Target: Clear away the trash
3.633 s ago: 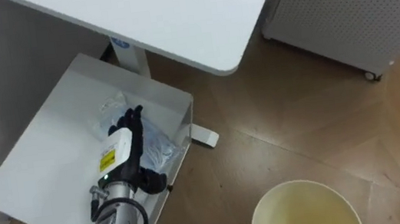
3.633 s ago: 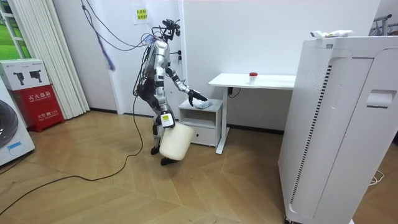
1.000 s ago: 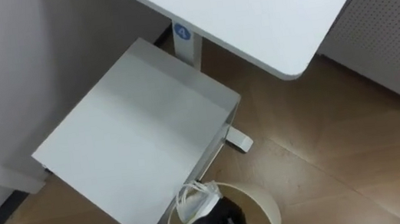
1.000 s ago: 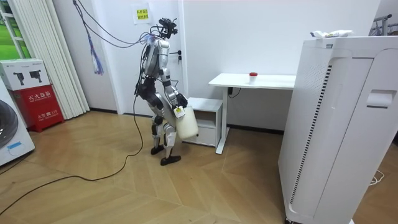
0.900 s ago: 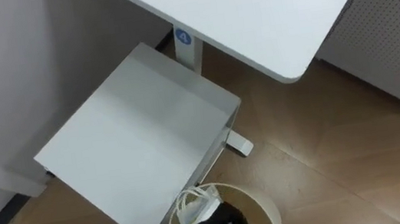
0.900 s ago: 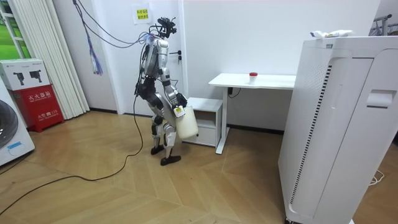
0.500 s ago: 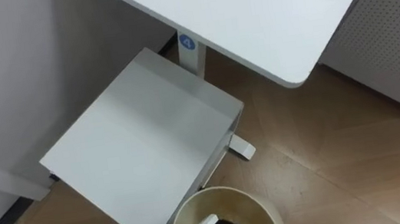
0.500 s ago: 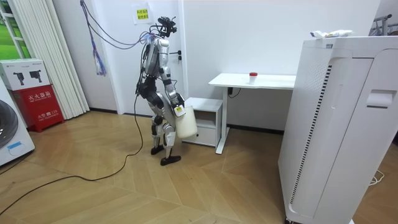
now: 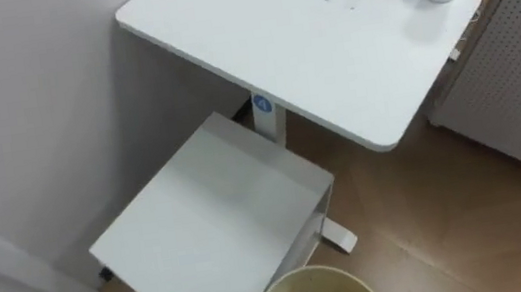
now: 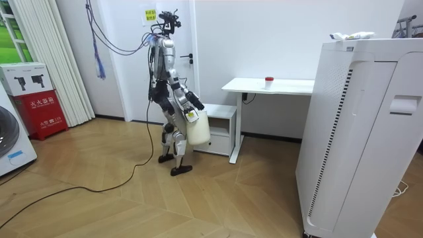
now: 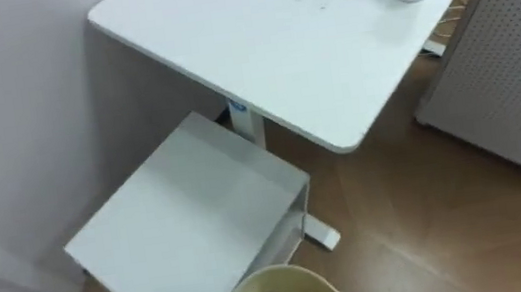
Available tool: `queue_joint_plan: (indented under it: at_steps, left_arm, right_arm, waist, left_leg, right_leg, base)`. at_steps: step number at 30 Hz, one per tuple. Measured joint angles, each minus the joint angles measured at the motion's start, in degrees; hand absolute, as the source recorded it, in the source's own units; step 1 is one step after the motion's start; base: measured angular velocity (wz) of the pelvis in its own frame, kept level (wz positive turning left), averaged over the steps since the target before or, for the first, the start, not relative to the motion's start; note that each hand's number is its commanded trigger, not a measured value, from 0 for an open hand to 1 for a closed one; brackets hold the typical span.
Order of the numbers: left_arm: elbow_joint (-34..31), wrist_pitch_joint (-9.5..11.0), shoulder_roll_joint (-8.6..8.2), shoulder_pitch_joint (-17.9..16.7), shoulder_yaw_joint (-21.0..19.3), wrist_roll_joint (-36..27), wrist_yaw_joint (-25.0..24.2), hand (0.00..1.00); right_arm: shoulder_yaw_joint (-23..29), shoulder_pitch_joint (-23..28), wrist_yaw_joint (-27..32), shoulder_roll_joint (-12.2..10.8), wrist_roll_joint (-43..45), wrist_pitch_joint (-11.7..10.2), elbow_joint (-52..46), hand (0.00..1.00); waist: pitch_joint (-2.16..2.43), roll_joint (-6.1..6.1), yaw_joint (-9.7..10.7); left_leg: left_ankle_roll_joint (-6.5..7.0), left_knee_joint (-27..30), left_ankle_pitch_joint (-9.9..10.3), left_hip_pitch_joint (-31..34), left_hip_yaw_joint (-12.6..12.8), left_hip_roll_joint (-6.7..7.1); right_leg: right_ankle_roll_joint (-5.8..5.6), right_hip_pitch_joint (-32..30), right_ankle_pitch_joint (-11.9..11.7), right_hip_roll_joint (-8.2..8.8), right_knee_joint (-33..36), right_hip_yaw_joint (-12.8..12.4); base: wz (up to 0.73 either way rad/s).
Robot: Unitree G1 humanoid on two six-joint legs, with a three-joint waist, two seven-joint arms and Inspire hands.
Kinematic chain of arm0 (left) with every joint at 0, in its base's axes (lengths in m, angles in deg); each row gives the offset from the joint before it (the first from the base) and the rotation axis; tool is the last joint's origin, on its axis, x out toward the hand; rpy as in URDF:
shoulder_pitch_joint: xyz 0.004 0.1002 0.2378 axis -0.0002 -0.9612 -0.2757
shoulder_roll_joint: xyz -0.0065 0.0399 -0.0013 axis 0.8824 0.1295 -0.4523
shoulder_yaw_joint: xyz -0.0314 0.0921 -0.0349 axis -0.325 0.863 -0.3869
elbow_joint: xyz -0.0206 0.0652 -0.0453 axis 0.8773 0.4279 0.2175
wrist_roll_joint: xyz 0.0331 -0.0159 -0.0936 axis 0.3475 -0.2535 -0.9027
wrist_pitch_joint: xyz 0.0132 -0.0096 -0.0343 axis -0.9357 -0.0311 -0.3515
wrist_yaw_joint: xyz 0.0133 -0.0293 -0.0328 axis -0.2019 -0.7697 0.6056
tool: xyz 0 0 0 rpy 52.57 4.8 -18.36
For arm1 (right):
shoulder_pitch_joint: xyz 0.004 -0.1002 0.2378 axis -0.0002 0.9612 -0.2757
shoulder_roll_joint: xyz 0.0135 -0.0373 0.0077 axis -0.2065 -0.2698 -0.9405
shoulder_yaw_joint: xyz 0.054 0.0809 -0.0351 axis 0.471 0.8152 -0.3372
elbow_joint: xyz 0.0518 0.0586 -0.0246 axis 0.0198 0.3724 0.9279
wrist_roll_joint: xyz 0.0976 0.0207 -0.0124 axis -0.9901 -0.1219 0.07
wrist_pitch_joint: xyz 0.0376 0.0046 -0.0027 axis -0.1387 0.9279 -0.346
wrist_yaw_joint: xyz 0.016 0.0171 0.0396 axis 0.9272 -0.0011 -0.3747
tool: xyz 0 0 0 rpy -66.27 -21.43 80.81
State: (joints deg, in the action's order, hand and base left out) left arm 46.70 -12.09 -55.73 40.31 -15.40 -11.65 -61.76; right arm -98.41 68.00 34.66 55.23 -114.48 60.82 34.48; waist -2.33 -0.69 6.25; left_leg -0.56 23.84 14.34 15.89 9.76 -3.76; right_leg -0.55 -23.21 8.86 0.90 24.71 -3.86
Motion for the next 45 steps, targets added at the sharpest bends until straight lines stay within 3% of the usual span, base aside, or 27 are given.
queue_joint_plan:
  at_steps: [2, 5, 7, 9, 14, 19, 22, 24, 26, 27, 28, 29, 30, 32, 34, 35, 36, 41, 45]
  left_arm:
    - [-4.92, -0.02, 1.39, -1.22, -0.2, 0.4, -0.11, 0.0]
    - [-11.9, 1.38, 3.19, -3.49, -2.09, 0.25, -0.1, 0.0]
    - [-14.92, 1.35, 4.29, -5.15, -2.85, 0.33, -0.09, 0.0]
    - [-18.75, 1.31, 5.5, -6.63, -4.68, 0.34, 0.07, 0.0]
    - [-27.5, 1.3, 7.92, -8.4, -8.37, 0.15, 0.14, 0.0]
    - [-33.01, 1.32, 7.49, -11.97, -14.88, 0.32, 1.42, 0.0]
    - [-33.63, 1.33, 7.43, -12.91, -16.61, 0.28, 2.47, 0.0]
    - [-34.26, 1.32, 7.45, -13.24, -18.13, -0.4, 3.56, 0.0]
    - [-36.28, 1.34, 7.42, -13.25, -18.42, -0.48, 4.39, 0.0]
    - [-37.6, 1.36, 7.13, -13.25, -18.38, -0.47, 4.95, 0.0]
    - [-38.16, 1.46, 6.85, -13.22, -18.36, -0.37, 5.16, 0.0]
    - [-38.53, 1.49, 5.97, -13.47, -18.35, 0.08, 5.65, 0.0]
    - [-38.83, 1.49, 5.21, -13.65, -18.31, 0.23, 5.85, 0.0]
    - [-39.36, 1.49, 5.32, -13.65, -18.74, 0.21, 6.0, 0.0]
    - [-39.41, 1.45, 5.2, -13.76, -19.91, 0.22, 6.08, 0.0]
    - [-39.43, 1.45, 5.23, -13.94, -20.32, 0.21, 6.28, 0.0]
    - [-39.44, 1.46, 5.3, -13.93, -20.54, 0.26, 6.41, 0.0]
    - [-39.52, 1.46, 5.27, -13.96, -20.59, 0.18, 6.99, 0.0]
    - [-39.99, 1.46, 5.4, -13.96, -20.62, 0.23, 7.42, 0.0]
  right_arm:
    - [0.67, 0.83, -0.55, 0.62, 1.44, 0.02, -0.73, 1.0]
    - [3.01, 4.07, -0.65, 1.0, 1.49, 0.0, -1.85, 1.0]
    - [5.2, 5.97, -0.32, 1.12, 1.45, -0.03, -1.8, 1.0]
    - [8.25, 8.14, 0.14, 1.56, 1.05, 0.02, -1.75, 1.0]
    - [12.04, 11.83, 0.18, 1.87, 0.14, -0.02, -2.96, 1.0]
    - [14.04, 12.87, -0.56, 1.46, 0.21, -0.02, -3.16, 1.0]
    - [14.05, 12.72, -1.03, 1.36, 0.22, -0.02, -3.13, 1.0]
    - [14.06, 11.91, -1.48, 1.09, 0.99, 0.02, -3.21, 1.0]
    - [14.11, 11.75, -1.76, 1.07, 1.42, 0.17, -3.21, 1.0]
    - [14.24, 11.74, -1.8, 1.06, 1.45, 0.38, -3.18, 1.0]
    - [14.66, 11.76, -1.82, 0.99, 1.34, 0.62, -3.06, 1.0]
    - [15.71, 11.8, -1.75, 0.82, 1.25, 1.03, -2.36, 1.0]
    - [16.4, 11.75, -1.69, 1.03, 1.28, 1.13, -1.79, 1.0]
    - [16.34, 11.32, -1.73, 1.04, 1.54, 1.11, -1.53, 1.0]
    - [15.89, 10.35, -1.72, 0.97, 1.67, 1.11, -1.32, 1.0]
    - [15.09, 10.21, -1.74, 0.94, 1.79, 1.14, -1.33, 1.0]
    - [15.08, 10.2, -1.82, 0.7, 2.15, 1.2, -1.39, 1.0]
    - [15.18, 10.7, -2.54, 0.75, 3.1, 1.21, -1.47, 1.0]
    - [15.32, 10.68, -3.17, 0.76, 3.17, 1.14, -1.81, 1.0]
  waist:
    - [0.13, 0.04, 0.16]
    - [0.82, 0.86, 0.16]
    - [1.57, 0.79, 0.23]
    - [1.99, 0.87, 0.41]
    - [2.18, 0.94, 0.28]
    - [2.15, 1.07, -0.45]
    - [2.09, 1.2, -0.78]
    - [2.03, 1.4, -1.36]
    - [2.03, 1.44, -1.43]
    - [1.95, 1.27, -1.4]
    - [1.85, 1.1, -1.52]
    - [1.91, 1.15, -2.09]
    - [2.18, 1.58, -2.17]
    - [2.28, 2.75, -2.39]
    - [1.94, 2.27, -3.67]
    - [2.05, 1.66, -3.69]
    - [2.07, 1.52, -3.57]
    - [1.69, 2.17, -2.67]
    - [1.71, 2.21, -1.62]
  left_leg:
    - [-0.3, -1.02, 0.17, -1.79, -2.33, 0.7]
    - [-0.41, -3.53, 0.15, -5.63, -1.9, 0.85]
    - [-0.4, -5.0, 0.16, -8.22, -1.88, 0.85]
    - [-0.29, -7.06, 0.21, -11.42, -1.9, 1.07]
    - [0.31, -9.64, 0.52, -15.72, -0.55, 1.43]
    - [0.66, -11.18, 0.77, -19.29, 4.96, 1.47]
    - [1.02, -11.22, 0.99, -20.91, 9.05, 1.43]
    - [1.15, -11.68, 1.06, -21.75, 11.17, 1.44]
    - [1.43, -12.86, 1.21, -22.19, 11.91, 1.45]
    - [2.17, -14.18, 1.77, -22.76, 14.7, 0.5]
    - [1.92, -14.63, 2.43, -23.21, 16.69, 0.02]
    - [1.78, -15.08, 2.72, -24.06, 19.42, -0.2]
    - [1.54, -15.09, 2.85, -24.57, 20.78, -0.03]
    - [1.35, -13.58, 2.98, -24.52, 20.44, 1.01]
    - [1.37, -12.06, 2.97, -23.69, 16.83, 0.89]
    - [1.38, -12.08, 2.94, -23.59, 13.71, 0.49]
    - [1.36, -12.23, 2.92, -23.61, 12.44, 0.28]
    - [1.35, -12.7, 2.91, -23.48, 12.19, 0.13]
    - [1.34, -13.0, 2.9, -23.42, 12.17, 0.08]
  right_leg:
    - [-0.04, 0.94, -0.01, -0.5, -0.12, -1.55]
    - [-0.22, 3.52, -0.16, -1.09, -1.22, -3.11]
    - [-0.44, 6.02, -0.31, -1.37, -2.82, -3.66]
    - [-0.81, 8.92, -0.6, -1.37, -4.65, -4.21]
    - [-1.57, 12.44, -1.07, -1.45, -7.14, -5.58]
    - [-1.65, 12.48, -2.41, -1.93, -7.26, -4.98]
    - [-0.85, 12.02, -4.37, -1.82, -8.06, -0.67]
    - [0.73, 11.81, -7.31, -1.32, -10.21, 6.45]
    - [1.54, 11.84, -9.45, -1.22, -12.4, 10.68]
    - [1.91, 11.75, -9.6, -1.04, -12.05, 13.65]
    - [2.78, 11.47, -8.12, -0.81, -9.82, 15.7]
    - [3.15, 11.31, -3.08, 0.52, -2.73, 18.75]
    - [2.84, 12.51, 0.52, 1.79, 1.32, 19.89]
    - [2.03, 13.11, 2.29, 2.25, 0.25, 18.5]
    - [2.09, 14.08, 1.35, 1.18, -3.32, 17.21]
    - [2.23, 15.12, -0.08, -0.01, -5.73, 16.62]
    - [2.32, 15.69, -0.79, -0.66, -7.25, 16.6]
    - [2.34, 15.64, -1.31, -1.19, -8.07, 16.58]
    - [2.31, 15.57, -1.48, -1.27, -8.5, 16.26]
  base:
    - [-0.56]
    - [-0.29]
    - [-0.2]
    - [-0.13]
    - [-0.2]
    - [-0.71]
    - [-0.97]
    - [-1.14]
    - [-0.83]
    - [-0.55]
    - [-0.39]
    - [-0.19]
    - [-0.15]
    - [-0.25]
    - [-0.47]
    - [-0.35]
    - [-0.24]
    - [-0.02]
    - [-0.01]
